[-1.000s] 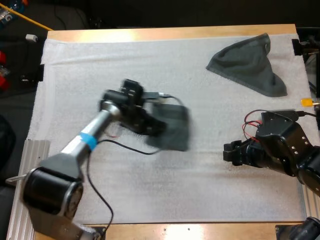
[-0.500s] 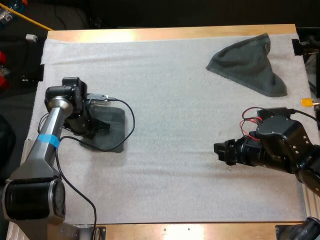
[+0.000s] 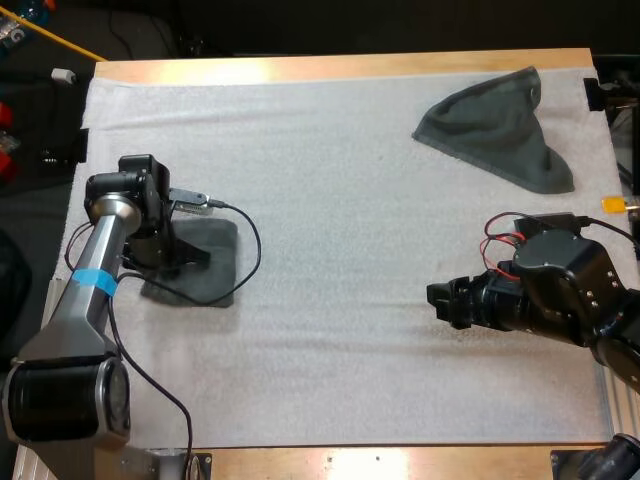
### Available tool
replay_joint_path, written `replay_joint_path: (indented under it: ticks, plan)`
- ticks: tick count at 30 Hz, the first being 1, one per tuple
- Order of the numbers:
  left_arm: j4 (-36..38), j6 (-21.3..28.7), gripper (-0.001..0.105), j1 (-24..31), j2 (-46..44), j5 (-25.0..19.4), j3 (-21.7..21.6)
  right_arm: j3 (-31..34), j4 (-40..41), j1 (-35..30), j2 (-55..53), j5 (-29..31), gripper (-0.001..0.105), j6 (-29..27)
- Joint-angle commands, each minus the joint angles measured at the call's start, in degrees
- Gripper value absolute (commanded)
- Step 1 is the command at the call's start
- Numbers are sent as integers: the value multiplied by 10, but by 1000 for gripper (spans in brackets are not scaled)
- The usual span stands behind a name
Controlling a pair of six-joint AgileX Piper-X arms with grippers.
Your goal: Pick towel from pile, fold and stack
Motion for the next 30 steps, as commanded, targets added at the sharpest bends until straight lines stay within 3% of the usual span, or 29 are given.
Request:
replay_joint_path:
  ticks: [1, 6, 11, 13, 23, 30]
  plan:
    - [5, -4, 68, -1, -18, -25, -4, 1, -4, 0, -2, -5, 65, -2]
    - [3, -7, 61, -1, -48, -8, -4, 1, -4, 0, -2, -5, 65, -2]
    - [35, -10, 61, -1, -62, 94, -4, 1, -4, 0, -2, -5, 65, -2]
    - [40, -10, 61, -1, -62, 112, 0, 1, -4, 0, -2, -5, 65, -2]
    - [-29, -15, 61, 1, -53, 126, 67, 1, -3, 0, -2, -5, 65, -2]
    - [-38, -18, 61, 1, 6, 126, 72, 1, 0, 0, -2, -5, 65, 3]
